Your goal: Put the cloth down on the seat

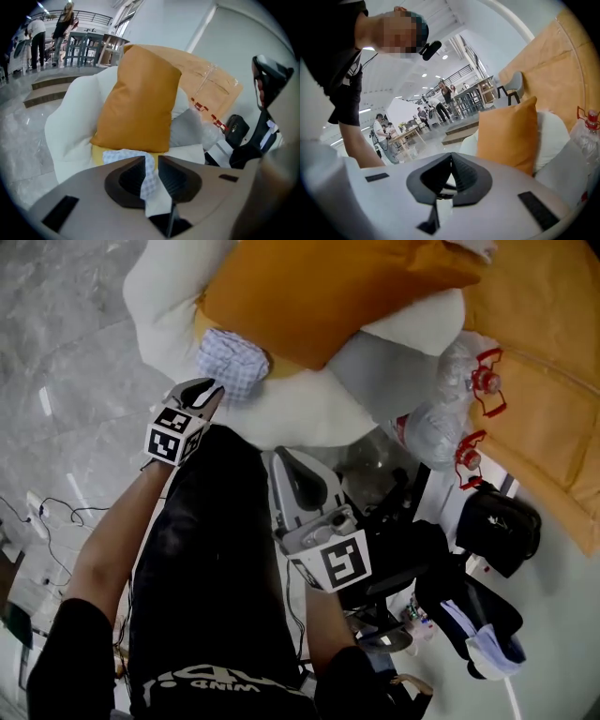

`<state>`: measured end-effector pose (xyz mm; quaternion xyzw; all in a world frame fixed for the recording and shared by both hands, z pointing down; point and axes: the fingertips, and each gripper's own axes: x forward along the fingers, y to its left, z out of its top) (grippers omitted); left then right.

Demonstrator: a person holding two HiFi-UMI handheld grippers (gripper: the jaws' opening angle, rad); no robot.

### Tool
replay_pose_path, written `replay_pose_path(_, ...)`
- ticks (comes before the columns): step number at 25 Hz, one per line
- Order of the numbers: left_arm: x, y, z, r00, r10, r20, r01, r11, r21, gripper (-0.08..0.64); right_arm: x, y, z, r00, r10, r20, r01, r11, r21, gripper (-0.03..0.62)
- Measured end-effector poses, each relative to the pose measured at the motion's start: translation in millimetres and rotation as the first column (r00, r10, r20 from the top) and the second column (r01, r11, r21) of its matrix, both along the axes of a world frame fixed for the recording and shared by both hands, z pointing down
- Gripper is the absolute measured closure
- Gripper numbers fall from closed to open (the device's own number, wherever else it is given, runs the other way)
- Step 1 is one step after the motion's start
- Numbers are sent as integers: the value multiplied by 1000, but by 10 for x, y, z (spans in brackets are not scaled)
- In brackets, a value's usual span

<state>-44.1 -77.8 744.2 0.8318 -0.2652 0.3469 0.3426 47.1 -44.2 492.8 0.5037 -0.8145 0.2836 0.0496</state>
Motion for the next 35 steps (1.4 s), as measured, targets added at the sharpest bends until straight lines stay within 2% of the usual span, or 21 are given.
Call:
replay_pose_path(5, 56, 138, -881, 996, 23, -91, -23, 1000, 0, 552, 8, 166, -534, 998, -53, -24, 53, 998, 30, 572)
replay_pose_path(10, 12, 444, -2078, 974, 39, -222, -42, 999, -6, 554, 54, 299, -1231, 995, -82, -48, 85, 995, 52, 572)
replay_pose_path(12, 2, 532, -2576, 961, 85, -264, -79, 996, 31, 554, 59, 302, -1521, 996, -79, -43, 81, 994, 71, 572)
replay_pose_path(15, 38, 590, -3297, 935, 172, -309, -138, 982, 131, 554, 30, 309, -1921, 996, -83, -31, 86, 990, 111, 572)
replay_pose_path(20, 109, 491, -4269, 903, 210, -375, -114, 959, 261, 554, -82, 355, -2414, 992, -125, -20, 126, 978, 167, 572)
replay_pose_path(28, 141, 590, -5378, 850, 269, -452, -73, 911, 406, 554, -239, 473, -2973, 991, -132, -11, 131, 964, 232, 572)
replay_pose_path(35, 63, 651, -5858, 827, 275, -490, -17, 884, 468, 554, -345, 483, -3285, 989, -149, -2, 143, 946, 291, 572)
